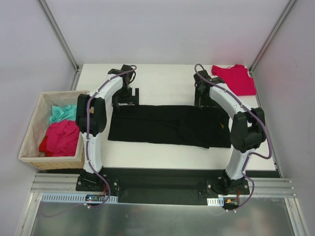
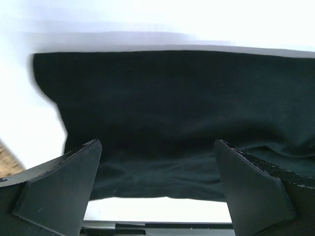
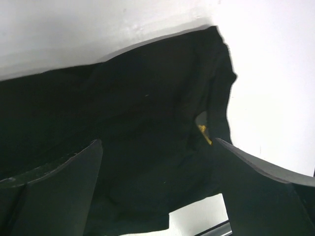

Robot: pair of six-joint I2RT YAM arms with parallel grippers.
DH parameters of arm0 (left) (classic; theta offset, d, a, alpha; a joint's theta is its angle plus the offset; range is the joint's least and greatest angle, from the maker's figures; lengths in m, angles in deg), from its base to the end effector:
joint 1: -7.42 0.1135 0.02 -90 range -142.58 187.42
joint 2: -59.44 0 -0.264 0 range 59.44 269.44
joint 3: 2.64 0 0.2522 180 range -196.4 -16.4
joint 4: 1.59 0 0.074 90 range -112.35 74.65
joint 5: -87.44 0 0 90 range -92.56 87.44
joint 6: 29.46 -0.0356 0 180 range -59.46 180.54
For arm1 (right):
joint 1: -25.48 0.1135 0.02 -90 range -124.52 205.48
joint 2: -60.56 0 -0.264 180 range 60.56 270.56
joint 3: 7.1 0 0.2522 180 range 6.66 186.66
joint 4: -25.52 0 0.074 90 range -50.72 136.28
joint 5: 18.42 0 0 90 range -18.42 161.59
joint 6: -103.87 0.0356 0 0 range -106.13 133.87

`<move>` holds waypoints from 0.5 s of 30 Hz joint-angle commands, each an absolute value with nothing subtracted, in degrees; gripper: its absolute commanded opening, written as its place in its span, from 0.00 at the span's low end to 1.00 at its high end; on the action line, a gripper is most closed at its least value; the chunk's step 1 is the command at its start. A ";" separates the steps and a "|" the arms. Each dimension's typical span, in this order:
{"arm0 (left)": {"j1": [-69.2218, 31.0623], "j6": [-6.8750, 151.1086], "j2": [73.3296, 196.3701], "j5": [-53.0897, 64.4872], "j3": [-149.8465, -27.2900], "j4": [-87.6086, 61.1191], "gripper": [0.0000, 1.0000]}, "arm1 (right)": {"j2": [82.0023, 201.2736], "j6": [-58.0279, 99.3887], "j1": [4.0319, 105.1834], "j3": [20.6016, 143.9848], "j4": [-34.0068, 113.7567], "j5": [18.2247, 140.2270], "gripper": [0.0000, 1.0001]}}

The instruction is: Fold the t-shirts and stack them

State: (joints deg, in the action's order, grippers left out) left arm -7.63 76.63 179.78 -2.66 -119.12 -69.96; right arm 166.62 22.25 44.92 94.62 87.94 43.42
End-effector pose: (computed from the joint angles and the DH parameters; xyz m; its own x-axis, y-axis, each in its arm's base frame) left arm 0.4234 -0.1138 0.2200 -0.9554 -0.0301 -0.2937 -0.0059 0.9965 -0.0830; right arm 0.3697 0.1127 0.2513 -0.8744 -0.1724 -0.4536 0.0097 0.9284 -0.3715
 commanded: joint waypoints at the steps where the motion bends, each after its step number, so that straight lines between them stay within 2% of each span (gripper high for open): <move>1: -8.22 76.80 180.91 0.77 -118.71 -70.19 0.99 | 162.96 23.27 46.22 92.54 87.89 47.57 0.97; 4: -8.22 75.74 181.52 1.30 -118.27 -70.28 0.99 | 159.97 24.76 47.62 89.12 85.78 50.83 0.97; 15: -8.22 75.39 183.46 0.52 -117.21 -70.54 0.99 | 157.07 29.50 49.21 81.73 88.15 45.66 0.97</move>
State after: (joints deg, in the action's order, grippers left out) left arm -7.98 76.18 182.47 0.46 -117.67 -69.56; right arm 160.91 25.88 49.08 84.98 86.20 48.03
